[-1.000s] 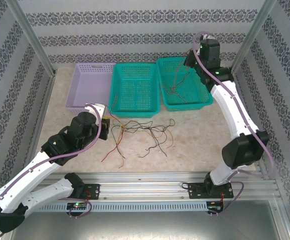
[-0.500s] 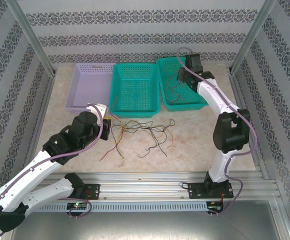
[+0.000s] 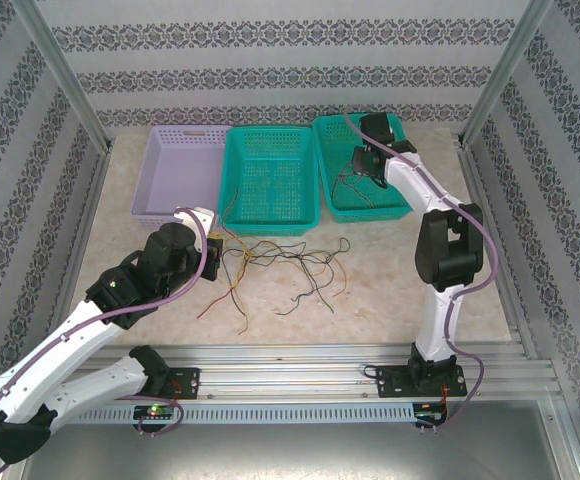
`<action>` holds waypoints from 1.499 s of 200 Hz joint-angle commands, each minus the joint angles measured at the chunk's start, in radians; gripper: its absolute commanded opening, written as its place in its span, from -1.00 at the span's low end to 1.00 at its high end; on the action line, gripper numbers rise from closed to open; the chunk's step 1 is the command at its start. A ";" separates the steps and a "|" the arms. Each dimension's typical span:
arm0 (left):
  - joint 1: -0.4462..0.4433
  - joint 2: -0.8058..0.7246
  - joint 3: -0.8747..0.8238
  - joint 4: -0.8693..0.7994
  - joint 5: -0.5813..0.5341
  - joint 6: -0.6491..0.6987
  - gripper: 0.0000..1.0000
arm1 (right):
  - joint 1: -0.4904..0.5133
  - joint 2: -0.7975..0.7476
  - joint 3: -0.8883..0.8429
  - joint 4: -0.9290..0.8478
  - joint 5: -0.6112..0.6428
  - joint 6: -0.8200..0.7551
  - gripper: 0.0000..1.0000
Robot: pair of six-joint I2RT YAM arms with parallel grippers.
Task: Untangle the cables
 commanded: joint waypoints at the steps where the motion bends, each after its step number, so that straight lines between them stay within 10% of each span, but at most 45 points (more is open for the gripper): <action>1: 0.009 0.004 -0.005 0.013 0.022 0.017 -1.00 | 0.016 -0.083 0.011 -0.008 0.038 -0.015 -0.25; 69: 0.009 0.007 0.009 0.006 0.047 0.012 -1.00 | 0.096 -0.311 -0.118 0.073 -0.033 -0.045 0.01; 116: 0.009 -0.007 0.025 -0.005 0.064 -0.018 -1.00 | 0.245 -0.591 -0.508 0.336 -0.373 0.031 0.15; 158: 0.009 0.000 0.037 0.025 0.203 -0.091 -1.00 | 0.489 -0.744 -0.861 0.593 -0.328 0.056 0.17; 211: 0.008 0.056 0.036 0.033 0.458 -0.073 -1.00 | 0.612 -0.719 -1.011 0.863 -0.384 0.076 0.14; 300: 0.008 0.078 0.040 0.027 0.487 -0.040 -1.00 | 0.632 -0.582 -0.944 1.021 -0.387 0.215 0.18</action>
